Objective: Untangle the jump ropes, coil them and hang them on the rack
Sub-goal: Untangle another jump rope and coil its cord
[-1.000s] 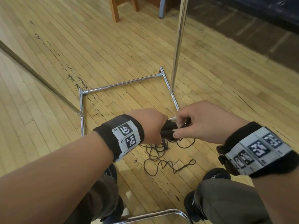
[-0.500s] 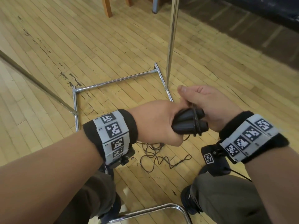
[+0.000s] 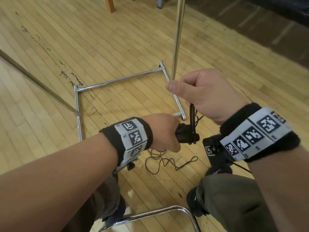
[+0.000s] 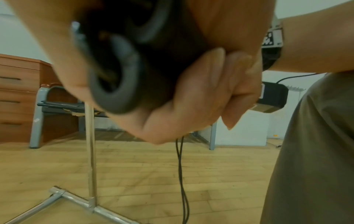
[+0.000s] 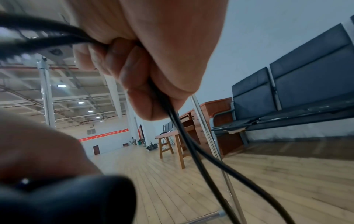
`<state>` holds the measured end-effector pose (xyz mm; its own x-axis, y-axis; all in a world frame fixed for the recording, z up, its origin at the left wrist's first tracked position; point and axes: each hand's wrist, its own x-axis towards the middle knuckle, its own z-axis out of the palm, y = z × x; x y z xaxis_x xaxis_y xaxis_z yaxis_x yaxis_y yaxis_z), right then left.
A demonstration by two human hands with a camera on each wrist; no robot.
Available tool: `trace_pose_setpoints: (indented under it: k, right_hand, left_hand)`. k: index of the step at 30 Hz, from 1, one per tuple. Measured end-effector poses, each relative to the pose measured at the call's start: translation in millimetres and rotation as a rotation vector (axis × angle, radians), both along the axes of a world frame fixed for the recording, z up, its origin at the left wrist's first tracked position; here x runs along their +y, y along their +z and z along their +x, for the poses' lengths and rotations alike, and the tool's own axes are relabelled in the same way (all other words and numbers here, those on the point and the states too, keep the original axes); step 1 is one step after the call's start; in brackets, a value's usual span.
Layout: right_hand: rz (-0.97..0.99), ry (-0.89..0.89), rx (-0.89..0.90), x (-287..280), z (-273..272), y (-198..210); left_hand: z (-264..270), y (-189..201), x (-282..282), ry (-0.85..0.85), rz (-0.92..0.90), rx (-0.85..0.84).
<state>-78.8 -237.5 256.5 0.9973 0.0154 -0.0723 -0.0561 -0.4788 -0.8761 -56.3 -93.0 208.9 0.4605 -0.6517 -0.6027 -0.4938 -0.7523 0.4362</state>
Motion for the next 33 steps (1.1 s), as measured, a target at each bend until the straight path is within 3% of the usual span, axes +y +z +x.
trace_pose_setpoints:
  k: [5,12,15,20,33]
  right_hand:
    - [-0.089,0.098,-0.019,6.5,-4.4,-3.0]
    - [-0.076,0.29,0.241,1.7,-9.0,-4.2]
    - [0.089,0.163,0.295,-12.0,-5.5,-11.4]
    - [0.097,-0.024,0.317,-31.0,0.7,-24.8]
    - [0.174,-0.055,0.308,-25.1,7.9,-31.8]
  left_hand:
    - [-0.1,-10.2,0.2,0.011,0.103,-0.057]
    - [-3.1,-18.1,5.3,-0.043,0.241,-0.121]
    - [-3.8,-18.3,8.5,-0.044,0.184,-0.128]
    - [0.9,-9.7,14.9,-0.105,-0.061,-0.186]
    - [15.6,10.0,23.9,0.011,-0.259,-0.128]
